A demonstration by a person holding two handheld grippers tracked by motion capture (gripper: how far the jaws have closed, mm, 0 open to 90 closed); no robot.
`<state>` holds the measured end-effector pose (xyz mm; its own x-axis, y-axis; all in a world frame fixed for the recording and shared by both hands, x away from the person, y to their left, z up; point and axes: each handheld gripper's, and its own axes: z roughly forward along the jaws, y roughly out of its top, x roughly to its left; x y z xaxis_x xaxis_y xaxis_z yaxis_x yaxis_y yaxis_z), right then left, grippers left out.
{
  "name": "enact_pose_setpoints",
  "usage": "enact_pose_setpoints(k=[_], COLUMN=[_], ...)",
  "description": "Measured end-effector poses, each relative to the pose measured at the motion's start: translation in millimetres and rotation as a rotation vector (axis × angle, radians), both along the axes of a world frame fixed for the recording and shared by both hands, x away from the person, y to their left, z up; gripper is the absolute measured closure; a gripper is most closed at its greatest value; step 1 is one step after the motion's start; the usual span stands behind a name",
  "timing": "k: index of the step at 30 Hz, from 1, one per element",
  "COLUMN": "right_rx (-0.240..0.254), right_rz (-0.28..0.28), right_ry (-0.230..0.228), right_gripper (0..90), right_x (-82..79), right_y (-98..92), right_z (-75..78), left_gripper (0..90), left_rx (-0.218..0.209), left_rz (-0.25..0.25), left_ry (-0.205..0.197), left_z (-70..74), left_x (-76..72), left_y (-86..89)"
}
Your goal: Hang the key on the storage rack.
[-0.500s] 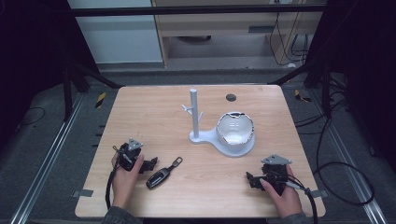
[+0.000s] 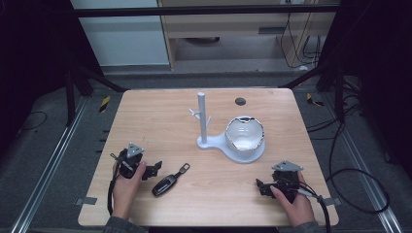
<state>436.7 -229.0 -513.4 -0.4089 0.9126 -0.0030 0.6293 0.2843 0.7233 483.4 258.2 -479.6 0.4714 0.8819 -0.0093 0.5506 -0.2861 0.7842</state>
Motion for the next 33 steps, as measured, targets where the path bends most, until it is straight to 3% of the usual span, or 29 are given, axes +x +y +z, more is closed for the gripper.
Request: enact_pose_setpoints(k=[2, 5, 10, 14, 15, 16, 17, 18, 20, 24, 27, 28, 30, 33], right_rx=[0.001, 0.000, 0.001, 0.001, 0.001, 0.001, 0.001, 0.001, 0.001, 0.001, 0.004, 0.004, 0.000, -0.001], right_rz=[0.000, -0.001, 0.001, 0.001, 0.001, 0.001, 0.002, 0.002, 0.002, 0.006, 0.009, 0.009, 0.011, 0.011], right_ry=[0.001, 0.001, 0.001, 0.001, 0.001, 0.001, 0.001, 0.001, 0.001, 0.002, 0.003, 0.003, 0.002, 0.002], right_gripper=[0.4, 0.4, 0.4, 0.4, 0.4, 0.4, 0.4, 0.4, 0.4, 0.4, 0.4, 0.4, 0.4, 0.4], right_x=[-0.1, -0.1, -0.1, -0.1, -0.1, -0.1, -0.2, -0.2, -0.2, -0.2, 0.5, 0.5, 1.6, 1.7], right_y=[0.1, 0.1, 0.1, 0.1, 0.2, 0.2, 0.2, 0.2, 0.1, -0.4, -0.5, -0.5, -1.2, -1.2], right_z=[0.0, 0.0, 0.0, 0.0, 0.0, 0.0, 0.0, 0.0, 0.0, 0.1, 0.0, 0.0, 0.1, 0.0], left_gripper=[3.8, 3.8, 3.9, 3.9, 3.8, 3.8, 3.8, 3.9, 4.1, 4.4, 4.4, 4.4, 4.4, 4.7], left_rx=[-0.016, -0.026, -0.012, -0.001, -0.008, -0.008, 0.004, 0.004, 0.047, 0.040, 0.106, 0.106, 0.174, 0.235], left_rz=[-0.013, -0.049, -0.091, -0.125, -0.172, -0.172, -0.202, -0.202, -0.218, -0.226, -0.260, -0.260, -0.302, -0.329], left_ry=[-0.012, 0.001, 0.047, 0.044, 0.043, 0.043, 0.044, 0.044, 0.045, 0.047, 0.078, 0.078, 0.135, 0.181], left_z=[5.3, 9.9, 13.4, 16.9, 19.6, 19.6, 21.0, 21.0, 21.2, 21.6, 23.8, 23.8, 27.8, 33.6], left_x=[-5.1, -10.1, -15.3, -18.8, -20.5, -20.5, -21.4, -21.4, -21.7, -17.6, -13.9, -13.9, -9.3, -6.8], left_y=[-3.5, -9.3, -18.8, -24.8, -28.9, -28.9, -33.9, -33.9, -40.9, -52.9, -71.8, -71.8, -93.3, -103.9])
